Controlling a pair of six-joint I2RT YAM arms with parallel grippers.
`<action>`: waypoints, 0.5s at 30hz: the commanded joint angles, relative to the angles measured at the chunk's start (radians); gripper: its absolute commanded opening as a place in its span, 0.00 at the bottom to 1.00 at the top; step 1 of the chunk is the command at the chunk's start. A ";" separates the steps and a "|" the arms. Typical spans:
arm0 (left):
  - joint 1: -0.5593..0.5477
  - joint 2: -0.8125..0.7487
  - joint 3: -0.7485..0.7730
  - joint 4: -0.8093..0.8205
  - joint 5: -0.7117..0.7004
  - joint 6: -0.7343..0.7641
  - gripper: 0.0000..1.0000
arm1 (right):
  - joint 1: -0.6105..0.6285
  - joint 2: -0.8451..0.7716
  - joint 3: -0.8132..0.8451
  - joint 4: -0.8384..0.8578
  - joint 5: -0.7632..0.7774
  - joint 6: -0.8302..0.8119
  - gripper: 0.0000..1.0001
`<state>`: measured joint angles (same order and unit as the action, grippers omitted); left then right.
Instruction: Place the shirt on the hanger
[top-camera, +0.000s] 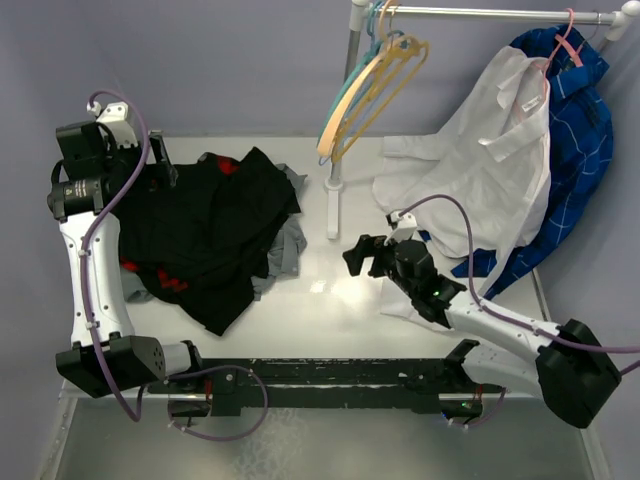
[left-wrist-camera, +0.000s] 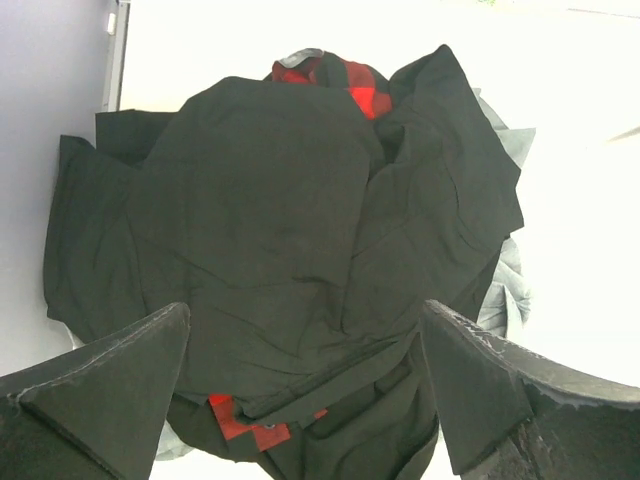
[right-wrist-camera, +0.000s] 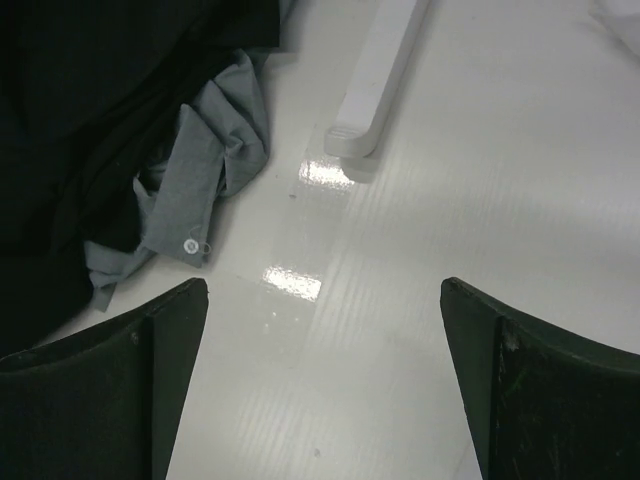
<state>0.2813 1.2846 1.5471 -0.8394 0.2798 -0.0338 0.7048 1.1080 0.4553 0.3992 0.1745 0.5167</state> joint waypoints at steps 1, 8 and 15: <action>0.008 -0.003 0.057 0.017 -0.031 -0.031 0.99 | 0.000 -0.114 -0.023 -0.029 0.129 0.137 1.00; 0.010 -0.002 0.054 -0.033 0.231 0.124 0.99 | -0.002 -0.178 -0.079 0.058 -0.027 0.165 1.00; -0.053 0.044 0.076 -0.194 0.198 0.398 0.99 | -0.001 -0.045 -0.074 0.212 -0.291 0.040 1.00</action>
<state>0.2714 1.3010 1.5921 -0.9398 0.4988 0.1471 0.7048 0.9977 0.3523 0.4896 0.0586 0.6262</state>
